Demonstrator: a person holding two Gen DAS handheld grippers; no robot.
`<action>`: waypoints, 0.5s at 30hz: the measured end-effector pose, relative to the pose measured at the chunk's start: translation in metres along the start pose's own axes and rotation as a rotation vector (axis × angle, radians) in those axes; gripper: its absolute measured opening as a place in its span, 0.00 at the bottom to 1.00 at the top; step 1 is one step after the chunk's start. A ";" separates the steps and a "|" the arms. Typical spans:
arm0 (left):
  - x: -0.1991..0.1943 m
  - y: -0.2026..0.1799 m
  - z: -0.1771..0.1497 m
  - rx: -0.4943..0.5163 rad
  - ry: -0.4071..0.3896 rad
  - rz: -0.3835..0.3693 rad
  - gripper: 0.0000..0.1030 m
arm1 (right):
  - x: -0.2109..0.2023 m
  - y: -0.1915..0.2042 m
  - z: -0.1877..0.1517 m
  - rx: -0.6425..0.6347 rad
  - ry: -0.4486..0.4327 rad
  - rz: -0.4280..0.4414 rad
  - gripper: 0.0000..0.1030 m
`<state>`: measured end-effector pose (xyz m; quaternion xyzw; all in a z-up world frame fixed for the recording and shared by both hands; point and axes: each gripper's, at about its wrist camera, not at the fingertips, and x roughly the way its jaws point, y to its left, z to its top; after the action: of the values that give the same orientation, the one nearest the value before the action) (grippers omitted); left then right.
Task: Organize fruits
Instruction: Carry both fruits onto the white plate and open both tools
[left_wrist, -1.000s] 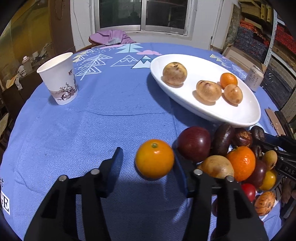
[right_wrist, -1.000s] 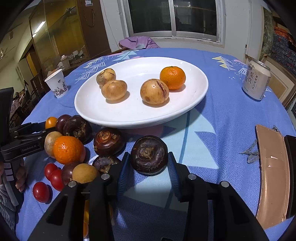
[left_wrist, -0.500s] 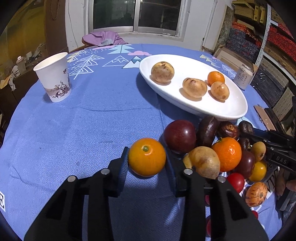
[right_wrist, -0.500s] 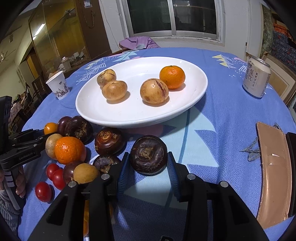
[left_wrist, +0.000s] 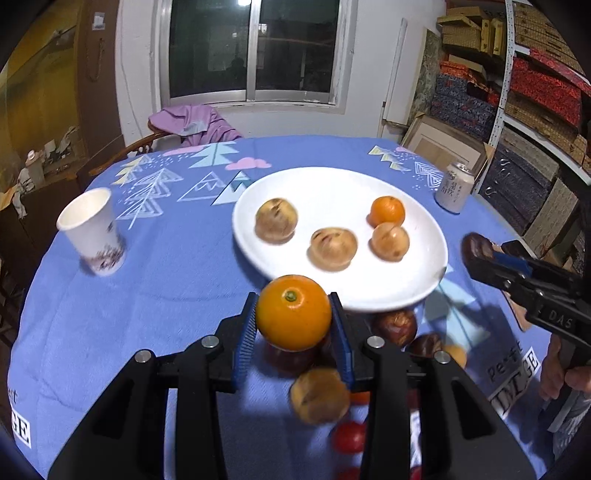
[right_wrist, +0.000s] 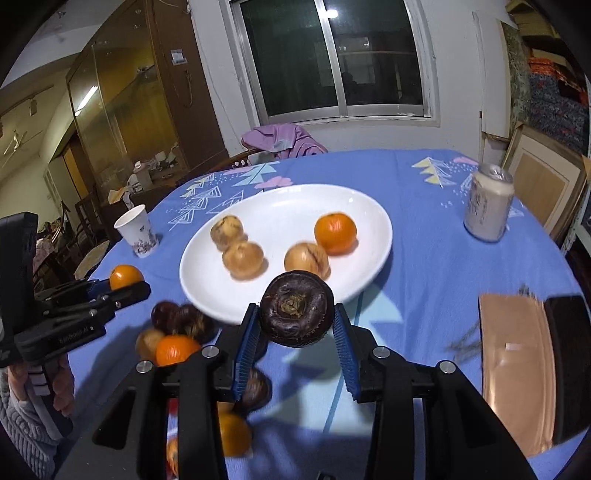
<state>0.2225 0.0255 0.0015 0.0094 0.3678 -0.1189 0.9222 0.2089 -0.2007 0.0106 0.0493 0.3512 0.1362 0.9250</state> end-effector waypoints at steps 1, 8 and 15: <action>0.006 -0.006 0.007 0.009 0.004 0.000 0.36 | 0.007 0.002 0.014 -0.004 0.002 -0.009 0.40; 0.052 -0.021 0.029 0.017 0.046 -0.012 0.36 | 0.068 0.015 0.068 -0.001 0.053 0.007 0.40; 0.090 -0.014 0.030 0.018 0.101 -0.035 0.39 | 0.123 0.020 0.080 -0.003 0.138 0.004 0.40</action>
<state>0.3030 -0.0100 -0.0366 0.0171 0.4128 -0.1375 0.9002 0.3453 -0.1458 -0.0040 0.0389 0.4137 0.1415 0.8985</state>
